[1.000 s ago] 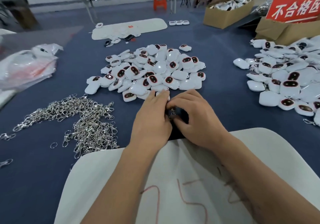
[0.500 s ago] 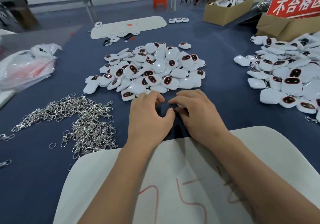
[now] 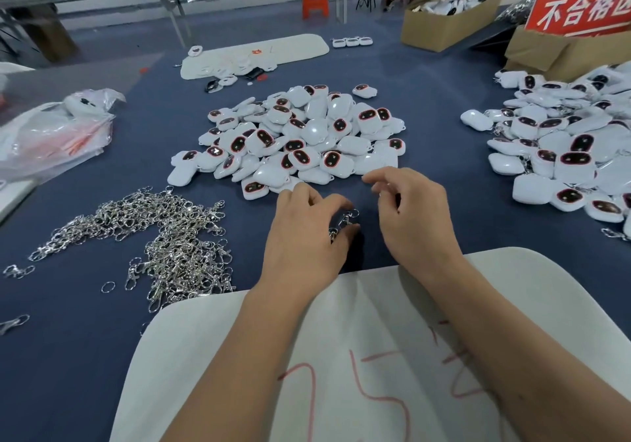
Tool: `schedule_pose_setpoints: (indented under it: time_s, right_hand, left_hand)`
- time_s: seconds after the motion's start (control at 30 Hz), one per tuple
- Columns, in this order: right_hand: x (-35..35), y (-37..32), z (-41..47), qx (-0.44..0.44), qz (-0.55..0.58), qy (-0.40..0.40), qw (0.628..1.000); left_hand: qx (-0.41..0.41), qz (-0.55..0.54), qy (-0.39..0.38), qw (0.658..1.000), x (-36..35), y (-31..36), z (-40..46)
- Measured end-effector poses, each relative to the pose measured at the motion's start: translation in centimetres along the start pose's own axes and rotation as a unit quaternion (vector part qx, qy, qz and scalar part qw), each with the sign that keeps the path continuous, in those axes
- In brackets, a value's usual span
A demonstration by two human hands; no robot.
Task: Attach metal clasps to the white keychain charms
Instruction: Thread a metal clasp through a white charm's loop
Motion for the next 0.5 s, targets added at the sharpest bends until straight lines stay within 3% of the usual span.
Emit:
schedule_pose_setpoints:
  time_s: [0.23, 0.5]
  right_hand:
    - [-0.55, -0.47, -0.53, 0.066, -0.078, -0.095, 0.990]
    - [-0.52, -0.37, -0.31, 0.074, -0.067, -0.123, 0.987]
  left_hand:
    - [0.012, -0.004, 0.002, 1.000, 0.22, 0.01, 0.14]
    - [0.030, -0.058, 0.017, 0.998, 0.33, 0.22, 0.40]
Point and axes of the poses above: each hand's wrist, its own z-axis towards the middle knuckle, its own x-axis out of the back of the hand, y = z × x, the point moved 2 cm from there along z, towards the middle knuckle
